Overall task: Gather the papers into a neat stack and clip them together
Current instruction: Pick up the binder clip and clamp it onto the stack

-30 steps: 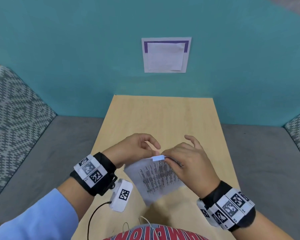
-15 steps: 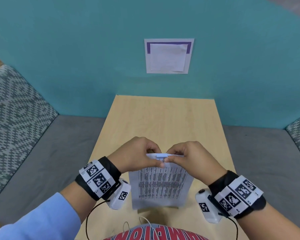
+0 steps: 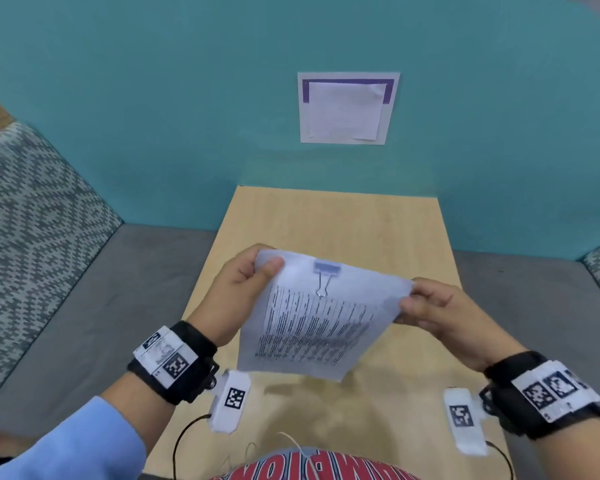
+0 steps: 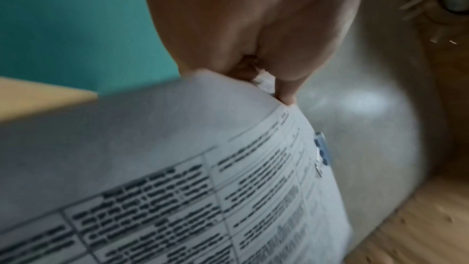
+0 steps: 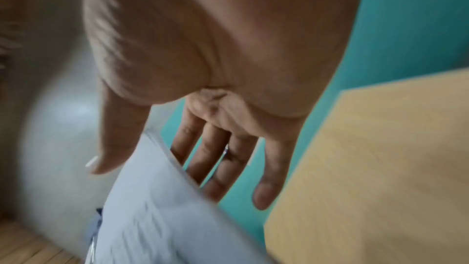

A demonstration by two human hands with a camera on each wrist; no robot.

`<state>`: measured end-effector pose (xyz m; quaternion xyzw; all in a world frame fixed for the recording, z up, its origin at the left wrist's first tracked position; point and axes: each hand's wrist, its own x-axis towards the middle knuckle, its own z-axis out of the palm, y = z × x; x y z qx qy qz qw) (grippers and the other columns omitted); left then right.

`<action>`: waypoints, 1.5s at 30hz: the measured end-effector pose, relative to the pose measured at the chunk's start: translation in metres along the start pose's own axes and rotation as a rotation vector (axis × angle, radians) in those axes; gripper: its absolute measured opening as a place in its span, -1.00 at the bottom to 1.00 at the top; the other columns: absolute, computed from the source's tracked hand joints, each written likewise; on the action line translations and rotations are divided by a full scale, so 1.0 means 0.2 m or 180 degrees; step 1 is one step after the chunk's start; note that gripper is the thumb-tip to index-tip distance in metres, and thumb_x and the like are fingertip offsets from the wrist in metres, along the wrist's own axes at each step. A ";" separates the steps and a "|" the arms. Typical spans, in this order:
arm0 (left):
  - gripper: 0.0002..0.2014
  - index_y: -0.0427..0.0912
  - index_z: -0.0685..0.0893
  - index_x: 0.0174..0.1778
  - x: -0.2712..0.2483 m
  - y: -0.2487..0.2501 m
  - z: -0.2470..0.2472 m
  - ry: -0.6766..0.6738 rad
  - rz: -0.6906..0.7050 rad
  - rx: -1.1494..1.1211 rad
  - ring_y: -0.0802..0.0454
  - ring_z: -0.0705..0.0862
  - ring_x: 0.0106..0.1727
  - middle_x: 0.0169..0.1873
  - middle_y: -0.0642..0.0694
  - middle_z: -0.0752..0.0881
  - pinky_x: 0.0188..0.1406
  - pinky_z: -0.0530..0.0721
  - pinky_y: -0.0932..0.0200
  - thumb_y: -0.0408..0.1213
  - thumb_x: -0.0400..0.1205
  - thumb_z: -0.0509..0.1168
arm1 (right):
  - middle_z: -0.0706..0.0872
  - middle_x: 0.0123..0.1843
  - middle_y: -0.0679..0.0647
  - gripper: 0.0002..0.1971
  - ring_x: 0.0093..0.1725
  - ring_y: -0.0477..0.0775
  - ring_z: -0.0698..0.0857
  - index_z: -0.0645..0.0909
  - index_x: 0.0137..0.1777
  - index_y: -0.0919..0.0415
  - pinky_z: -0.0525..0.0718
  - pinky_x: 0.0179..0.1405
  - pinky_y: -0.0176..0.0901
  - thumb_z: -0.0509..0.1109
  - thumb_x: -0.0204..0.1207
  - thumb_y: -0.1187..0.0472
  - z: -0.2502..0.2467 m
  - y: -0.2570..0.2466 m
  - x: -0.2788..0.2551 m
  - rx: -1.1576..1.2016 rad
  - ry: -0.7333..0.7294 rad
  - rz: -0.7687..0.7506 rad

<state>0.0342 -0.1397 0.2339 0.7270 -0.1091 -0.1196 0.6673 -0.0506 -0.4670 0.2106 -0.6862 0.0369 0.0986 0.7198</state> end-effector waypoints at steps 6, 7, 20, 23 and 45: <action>-0.75 -0.19 0.66 0.30 0.20 -0.10 0.06 0.0346 -0.0584 -0.0976 -0.18 0.82 0.15 0.20 -0.19 0.87 0.28 0.74 -0.21 -0.10 0.86 0.27 | 0.88 0.28 0.27 -0.71 0.24 0.32 0.86 0.78 0.36 0.31 0.86 0.15 0.03 0.44 0.67 0.35 0.18 0.29 0.13 0.0564 0.0726 0.0135; -0.68 -0.16 0.64 0.38 0.22 -0.16 0.05 0.0254 -0.0857 -0.0935 -0.19 0.83 0.23 0.31 -0.16 0.86 0.37 0.72 -0.26 -0.02 0.84 0.30 | 0.89 0.26 0.24 -0.71 0.24 0.31 0.87 0.77 0.37 0.29 0.87 0.13 0.04 0.43 0.69 0.36 0.19 0.32 0.16 0.0673 0.0961 0.0194; -0.78 0.06 0.70 0.36 0.09 -0.92 0.10 -0.0024 -0.2218 0.0022 -0.24 0.76 0.38 0.35 -0.07 0.80 0.37 0.69 -0.23 -0.25 0.87 0.24 | 0.87 0.26 0.22 -0.48 0.12 0.30 0.90 0.55 0.51 -0.01 0.89 -0.07 0.23 0.43 0.67 0.50 0.12 0.70 0.25 0.0376 0.0809 0.1483; -0.71 0.10 0.68 0.46 0.17 -1.00 0.10 0.0043 -0.2205 0.0104 -0.15 0.77 0.37 0.35 -0.04 0.81 0.34 0.73 -0.17 -0.26 0.86 0.25 | 0.86 0.22 0.23 -0.51 0.15 0.31 0.88 0.54 0.49 0.02 0.87 0.06 0.36 0.42 0.67 0.48 0.12 0.82 0.35 0.0009 0.1118 0.1401; -0.57 -0.06 0.61 0.60 0.50 -1.38 0.07 0.0068 -0.2076 0.1724 -0.11 0.75 0.26 0.26 -0.07 0.79 0.28 0.62 0.15 -0.15 0.78 0.34 | 0.72 0.00 0.03 -0.61 -0.01 0.10 0.70 0.56 0.44 0.19 0.62 -0.02 -0.14 0.47 0.67 0.13 0.01 1.13 0.73 -0.1776 0.1200 0.1870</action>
